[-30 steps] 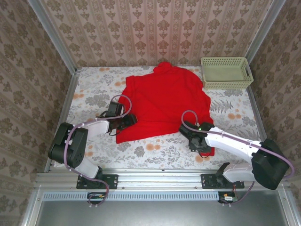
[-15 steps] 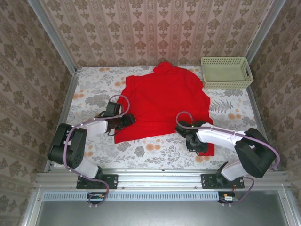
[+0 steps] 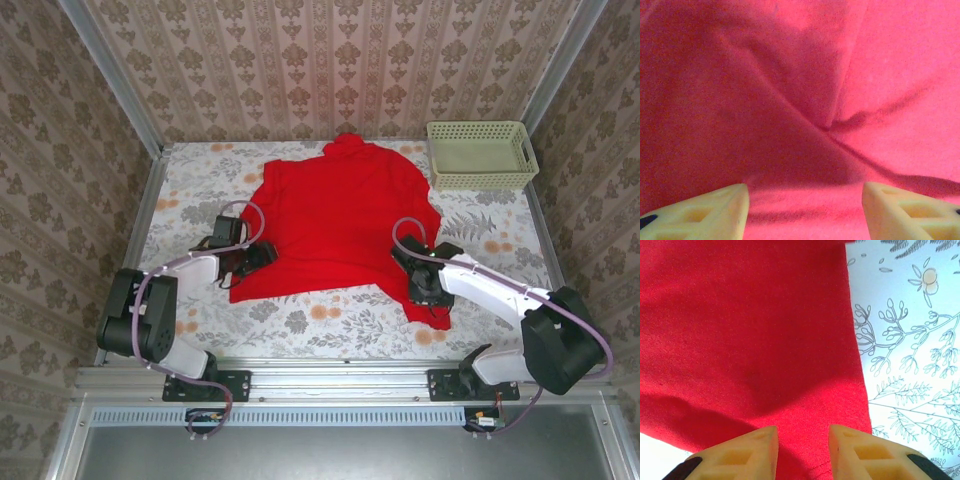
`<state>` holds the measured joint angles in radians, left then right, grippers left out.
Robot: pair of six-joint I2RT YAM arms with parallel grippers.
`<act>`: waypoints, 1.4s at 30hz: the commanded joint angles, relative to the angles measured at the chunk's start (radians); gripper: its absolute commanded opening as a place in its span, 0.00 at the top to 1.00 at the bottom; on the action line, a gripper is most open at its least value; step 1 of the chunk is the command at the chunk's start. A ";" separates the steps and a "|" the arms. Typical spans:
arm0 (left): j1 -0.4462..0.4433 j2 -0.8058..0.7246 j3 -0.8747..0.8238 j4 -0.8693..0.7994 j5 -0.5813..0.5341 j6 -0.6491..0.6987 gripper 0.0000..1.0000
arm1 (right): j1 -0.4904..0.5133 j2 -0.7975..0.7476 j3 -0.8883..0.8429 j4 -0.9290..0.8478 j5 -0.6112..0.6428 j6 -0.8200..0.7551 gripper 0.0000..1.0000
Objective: Fold the inside-out t-shirt
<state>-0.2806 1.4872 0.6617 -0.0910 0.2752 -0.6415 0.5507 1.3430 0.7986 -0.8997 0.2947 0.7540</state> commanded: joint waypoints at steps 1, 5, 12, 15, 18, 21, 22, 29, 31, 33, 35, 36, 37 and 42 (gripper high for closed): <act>-0.014 -0.077 0.030 -0.129 -0.023 0.048 0.34 | 0.037 -0.019 0.036 -0.071 0.043 -0.030 0.62; -0.015 -0.190 0.010 -0.192 -0.093 0.048 0.30 | 0.167 -0.028 0.048 -0.082 0.029 0.020 0.60; -0.015 -0.195 0.004 -0.192 -0.079 0.045 0.32 | 0.358 0.084 0.044 0.003 -0.079 0.137 0.64; -0.015 -0.180 0.000 -0.171 -0.068 0.039 0.33 | 0.358 0.143 0.028 0.034 -0.078 0.157 0.63; -0.017 -0.168 -0.001 -0.167 -0.066 0.039 0.33 | 0.327 0.168 0.025 0.030 -0.037 0.164 0.62; -0.016 -0.158 -0.006 -0.164 -0.076 0.048 0.32 | 0.295 0.181 0.018 0.040 -0.011 0.147 0.60; -0.014 -0.151 -0.007 -0.164 -0.080 0.051 0.32 | 0.284 0.191 0.015 0.042 -0.007 0.143 0.60; 0.009 -0.101 -0.017 -0.152 -0.089 0.046 0.32 | 0.264 0.260 -0.002 0.034 -0.009 0.128 0.68; 0.014 -0.095 -0.019 -0.150 -0.102 0.049 0.31 | 0.266 0.252 -0.004 0.028 -0.011 0.121 0.82; 0.024 -0.082 -0.013 -0.159 -0.111 0.054 0.31 | 0.272 0.209 0.002 0.003 -0.003 0.121 0.96; 0.042 -0.061 -0.002 -0.170 -0.106 0.058 0.33 | 0.274 0.144 0.018 -0.045 0.016 0.111 1.00; 0.050 -0.055 0.003 -0.172 -0.096 0.061 0.34 | 0.273 0.104 0.031 -0.083 0.035 0.108 1.00; 0.058 -0.056 0.010 -0.177 -0.091 0.062 0.35 | 0.272 0.070 0.046 -0.119 0.054 0.099 1.00; 0.049 -0.135 0.037 -0.253 -0.160 0.078 0.36 | 0.269 -0.067 0.132 -0.248 0.096 0.033 1.00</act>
<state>-0.2283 1.4067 0.6594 -0.2783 0.1650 -0.5972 0.8204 1.3243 0.8772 -1.0187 0.3279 0.8341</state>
